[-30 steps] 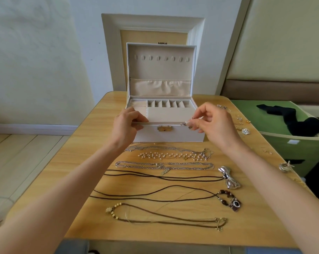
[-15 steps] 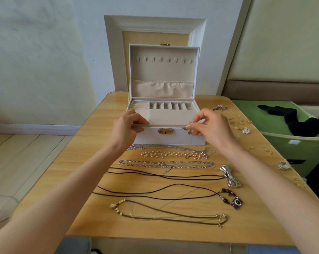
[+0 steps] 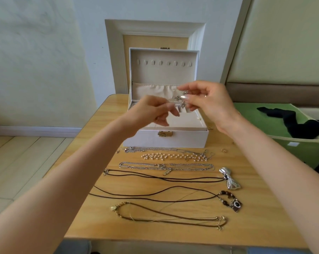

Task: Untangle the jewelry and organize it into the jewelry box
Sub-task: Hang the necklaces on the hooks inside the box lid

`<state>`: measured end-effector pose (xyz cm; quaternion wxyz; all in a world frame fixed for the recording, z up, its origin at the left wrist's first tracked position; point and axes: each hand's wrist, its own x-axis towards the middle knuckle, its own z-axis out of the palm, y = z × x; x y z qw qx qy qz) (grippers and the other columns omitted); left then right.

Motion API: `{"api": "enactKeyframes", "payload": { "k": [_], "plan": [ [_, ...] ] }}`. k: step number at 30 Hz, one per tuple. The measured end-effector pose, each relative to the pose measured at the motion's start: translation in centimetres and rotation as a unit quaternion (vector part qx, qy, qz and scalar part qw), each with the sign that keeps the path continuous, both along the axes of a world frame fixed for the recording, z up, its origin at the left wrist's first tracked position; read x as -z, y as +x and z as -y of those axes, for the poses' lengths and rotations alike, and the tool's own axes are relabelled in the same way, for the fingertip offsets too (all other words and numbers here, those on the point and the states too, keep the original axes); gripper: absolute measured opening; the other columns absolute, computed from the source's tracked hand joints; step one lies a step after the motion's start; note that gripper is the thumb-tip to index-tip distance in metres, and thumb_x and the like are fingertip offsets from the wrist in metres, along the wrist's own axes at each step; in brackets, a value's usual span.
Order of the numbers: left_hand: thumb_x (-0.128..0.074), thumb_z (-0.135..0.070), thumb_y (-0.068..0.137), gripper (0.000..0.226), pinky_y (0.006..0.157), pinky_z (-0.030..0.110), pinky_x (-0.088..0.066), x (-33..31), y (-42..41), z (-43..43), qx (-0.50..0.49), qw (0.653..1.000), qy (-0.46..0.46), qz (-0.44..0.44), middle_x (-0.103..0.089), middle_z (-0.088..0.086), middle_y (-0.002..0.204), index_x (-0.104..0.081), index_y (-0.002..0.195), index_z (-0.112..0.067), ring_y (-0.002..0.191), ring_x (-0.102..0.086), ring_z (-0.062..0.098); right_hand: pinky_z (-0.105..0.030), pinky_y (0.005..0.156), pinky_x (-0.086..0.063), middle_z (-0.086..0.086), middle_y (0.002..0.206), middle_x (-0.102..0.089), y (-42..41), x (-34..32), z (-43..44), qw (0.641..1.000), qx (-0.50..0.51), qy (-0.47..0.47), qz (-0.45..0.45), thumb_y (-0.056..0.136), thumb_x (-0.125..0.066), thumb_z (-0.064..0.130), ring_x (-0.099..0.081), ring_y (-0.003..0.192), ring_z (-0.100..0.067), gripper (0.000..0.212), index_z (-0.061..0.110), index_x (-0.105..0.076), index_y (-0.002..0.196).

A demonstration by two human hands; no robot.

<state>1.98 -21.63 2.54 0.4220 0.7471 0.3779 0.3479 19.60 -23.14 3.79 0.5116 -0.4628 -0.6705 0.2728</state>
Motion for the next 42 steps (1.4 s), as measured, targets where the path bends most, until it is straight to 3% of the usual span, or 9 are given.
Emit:
{"api": "enactKeyframes", "payload": {
  "k": [4, 9, 13, 18, 22, 28, 33, 38, 42],
  "plan": [
    [-0.044, -0.018, 0.099, 0.03, 0.044, 0.013, -0.033, -0.8, -1.3, -0.7, -0.053, 0.998, 0.01, 0.043, -0.044, -0.008, 0.052, -0.066, 0.081, -0.008, 0.043, -0.035, 0.002, -0.017, 0.059, -0.051, -0.003, 0.079, -0.063, 1.7, 0.2, 0.0, 1.0, 0.006, -0.016, 0.004, 0.085, -0.059, -0.005, -0.06, 0.059, -0.004, 0.026, 0.017, -0.069, 0.095],
    [-0.05, -0.02, 0.096, 0.027, 0.046, 0.01, -0.03, -1.3, -1.6, -1.7, -0.147, 0.98, 0.118, 0.057, -0.05, -0.01, 0.051, -0.067, 0.076, -0.017, 0.044, -0.038, -0.001, -0.018, 0.051, -0.047, 0.001, 0.074, -0.066, 1.7, 1.8, 0.0, 0.999, 0.02, -0.028, 0.033, 0.08, -0.069, -0.002, -0.06, 0.054, -0.005, 0.016, 0.01, -0.07, 0.091],
    [-0.053, -0.019, 0.095, 0.023, 0.049, 0.007, -0.032, -2.1, -1.9, -2.3, -0.165, 0.971, 0.157, 0.068, -0.055, -0.01, 0.054, -0.069, 0.079, -0.014, 0.046, -0.043, -0.004, -0.018, 0.049, -0.048, -0.007, 0.083, -0.069, 1.7, 2.1, -0.2, 0.999, -0.001, -0.038, 0.0, 0.077, -0.071, -0.003, -0.06, 0.052, -0.007, 0.022, 0.006, -0.068, 0.097],
    [-0.051, -0.021, 0.096, 0.028, 0.046, 0.01, -0.029, -3.5, -2.5, -3.7, -0.171, 0.97, 0.131, 0.113, -0.052, -0.014, 0.049, -0.064, 0.072, -0.016, 0.043, -0.038, -0.002, -0.019, 0.051, -0.051, -0.009, 0.08, -0.066, 1.9, 2.5, -1.3, 0.999, 0.009, -0.038, 0.005, 0.076, -0.069, -0.008, -0.062, 0.052, -0.01, 0.025, 0.007, -0.068, 0.096],
    [-0.051, -0.024, 0.096, 0.029, 0.045, 0.013, -0.027, -4.4, -2.4, -4.6, -0.166, 0.973, 0.107, 0.117, -0.051, -0.013, 0.05, -0.065, 0.072, -0.015, 0.044, -0.034, 0.0, -0.021, 0.055, -0.054, -0.011, 0.071, -0.068, 1.5, 3.0, -2.3, 0.998, 0.01, -0.051, -0.022, 0.077, -0.067, -0.01, -0.066, 0.057, -0.017, 0.017, 0.006, -0.069, 0.084],
    [-0.054, -0.031, 0.094, 0.03, 0.039, 0.012, -0.027, -5.1, -2.6, -5.4, -0.176, 0.98, 0.085, -0.036, -0.052, -0.002, 0.053, -0.066, 0.071, -0.015, 0.046, -0.037, 0.006, -0.023, 0.057, -0.056, -0.011, 0.074, -0.068, 1.3, 2.6, -3.2, 0.992, -0.031, -0.095, -0.073, 0.086, -0.06, -0.003, -0.065, 0.058, -0.015, 0.014, 0.003, -0.069, 0.095],
    [-0.056, -0.029, 0.093, 0.028, 0.041, 0.012, -0.031, -4.1, -2.4, -5.9, -0.141, 0.983, 0.04, -0.107, -0.058, -0.004, 0.045, -0.068, 0.076, -0.011, 0.04, -0.038, 0.006, -0.02, 0.05, -0.05, -0.01, 0.074, -0.066, 1.1, 1.8, -3.4, 0.988, -0.07, -0.125, -0.051, 0.091, -0.055, 0.004, -0.057, 0.054, -0.013, 0.016, 0.007, -0.069, 0.099],
    [-0.054, -0.031, 0.094, 0.027, 0.04, 0.006, -0.031, -2.9, -2.3, -6.4, -0.149, 0.958, 0.095, -0.224, -0.06, -0.005, 0.046, -0.065, 0.074, -0.016, 0.031, -0.039, 0.001, -0.02, 0.044, -0.039, -0.008, 0.069, -0.059, 0.8, 1.0, -3.8, 0.972, -0.146, -0.173, -0.06, 0.096, -0.047, 0.017, -0.048, 0.051, -0.014, 0.023, 0.007, -0.068, 0.099],
    [-0.052, -0.031, 0.094, 0.028, 0.051, 0.013, -0.037, -2.1, -3.1, -7.1, -0.152, 0.931, 0.118, -0.311, -0.061, -0.009, 0.05, -0.061, 0.07, -0.02, 0.037, -0.048, -0.006, -0.022, 0.042, -0.028, -0.006, 0.065, -0.057, 0.8, 0.2, -4.2, 0.957, -0.205, -0.19, -0.082, 0.099, -0.033, 0.02, -0.042, 0.051, -0.014, 0.034, 0.006, -0.063, 0.095]
  ]
}}
